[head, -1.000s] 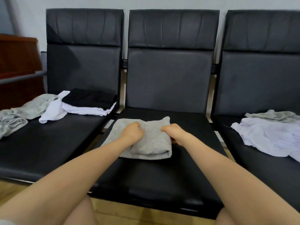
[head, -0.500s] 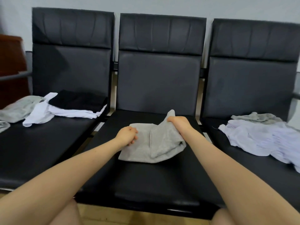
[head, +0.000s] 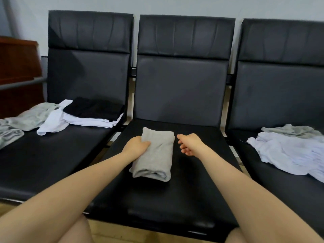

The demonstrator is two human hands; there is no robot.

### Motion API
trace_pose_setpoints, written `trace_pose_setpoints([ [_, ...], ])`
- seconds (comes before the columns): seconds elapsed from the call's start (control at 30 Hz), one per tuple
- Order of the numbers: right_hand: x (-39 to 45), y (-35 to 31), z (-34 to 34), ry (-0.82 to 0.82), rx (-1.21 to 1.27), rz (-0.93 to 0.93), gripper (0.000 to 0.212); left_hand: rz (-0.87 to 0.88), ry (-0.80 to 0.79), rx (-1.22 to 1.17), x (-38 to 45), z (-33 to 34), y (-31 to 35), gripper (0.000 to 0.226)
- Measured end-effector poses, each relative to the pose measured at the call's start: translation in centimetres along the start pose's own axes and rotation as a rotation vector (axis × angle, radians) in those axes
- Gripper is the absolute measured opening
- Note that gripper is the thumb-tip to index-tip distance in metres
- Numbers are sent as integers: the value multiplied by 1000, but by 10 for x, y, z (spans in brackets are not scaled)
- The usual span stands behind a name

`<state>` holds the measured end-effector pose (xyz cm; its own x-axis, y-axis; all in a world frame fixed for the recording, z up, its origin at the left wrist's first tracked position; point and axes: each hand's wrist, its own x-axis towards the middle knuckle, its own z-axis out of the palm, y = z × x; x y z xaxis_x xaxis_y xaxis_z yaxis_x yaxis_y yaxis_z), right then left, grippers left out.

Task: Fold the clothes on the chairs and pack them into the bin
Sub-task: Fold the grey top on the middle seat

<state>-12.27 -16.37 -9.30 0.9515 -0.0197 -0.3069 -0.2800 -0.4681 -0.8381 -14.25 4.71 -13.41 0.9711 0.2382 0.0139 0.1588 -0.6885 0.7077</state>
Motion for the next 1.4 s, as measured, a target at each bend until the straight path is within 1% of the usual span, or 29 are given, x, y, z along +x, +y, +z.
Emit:
trace_pose_setpoints([
  [0.03, 0, 5, -1, -6, -119, 25, 42, 46, 41, 129, -1, 1, -1, 29],
  [0.1, -6, 11, 2, -68, -255, 66, 57, 65, 81, 251, -3, 2, -4, 34],
  [0.17, -12, 10, 9, -115, -339, 3, 60, 43, 83, 277, -2, 3, -4, 40],
  [0.2, -16, 8, 15, -140, -356, -44, 56, 35, 71, 273, -2, 3, -3, 42],
  [0.3, -33, -4, 35, -236, -347, -153, 34, 13, 26, 234, -2, 3, -2, 45],
  [0.33, -36, -7, 42, -251, -356, -185, 31, 4, 17, 211, -2, 3, -2, 44],
  [0.4, -39, -13, 51, -218, -297, -196, 33, -16, 11, 163, -2, 1, -2, 42],
  [0.47, -40, -15, 52, -176, -98, -144, 34, -57, 8, 88, -4, -3, -1, 42],
  [0.57, -36, -17, 44, -170, 161, -181, 42, -99, 3, -91, -9, -8, 1, 42],
  [0.63, -34, -18, 37, -148, 303, -213, 47, -135, -31, -325, -14, -11, 7, 42],
  [0.7, -33, -22, 27, -123, 444, -218, 49, -196, -107, -605, -23, -13, 16, 55],
  [0.77, -33, -27, 15, -135, 568, -206, 46, -254, -214, -828, -29, -15, 24, 69],
  [0.83, -33, -30, 1, -199, 623, -189, 40, -279, -345, -989, -30, -17, 32, 82],
  [0.87, -34, -29, -6, -238, 614, -187, 37, -264, -408, -1073, -30, -20, 36, 84],
  [0.93, -35, -25, -17, -320, 546, -191, 31, -191, -453, -1224, -28, -26, 41, 77],
  [1.0, -35, -19, -25, -383, 456, -191, 30, -124, -426, -1308, -24, -33, 43, 62],
  [1.07, -34, -12, -26, -411, 370, -184, 29, -111, -374, -1339, -22, -34, 41, 51],
  [1.13, -31, -6, -26, -420, 297, -183, 26, -101, -354, -1335, -22, -30, 38, 42],
  [1.2, -29, -1, -25, -398, 252, -145, 27, -83, -332, -1326, -22, -25, 40, 35],
  [1.3, -26, 2, -22, -403, 239, -104, 42, -79, -216, -1329, -20, -21, 45, 32],
  [1.4, -27, 0, -18, -519, 223, -120, 61, -71, -82, -1329, -16, -28, 47, 27],
])
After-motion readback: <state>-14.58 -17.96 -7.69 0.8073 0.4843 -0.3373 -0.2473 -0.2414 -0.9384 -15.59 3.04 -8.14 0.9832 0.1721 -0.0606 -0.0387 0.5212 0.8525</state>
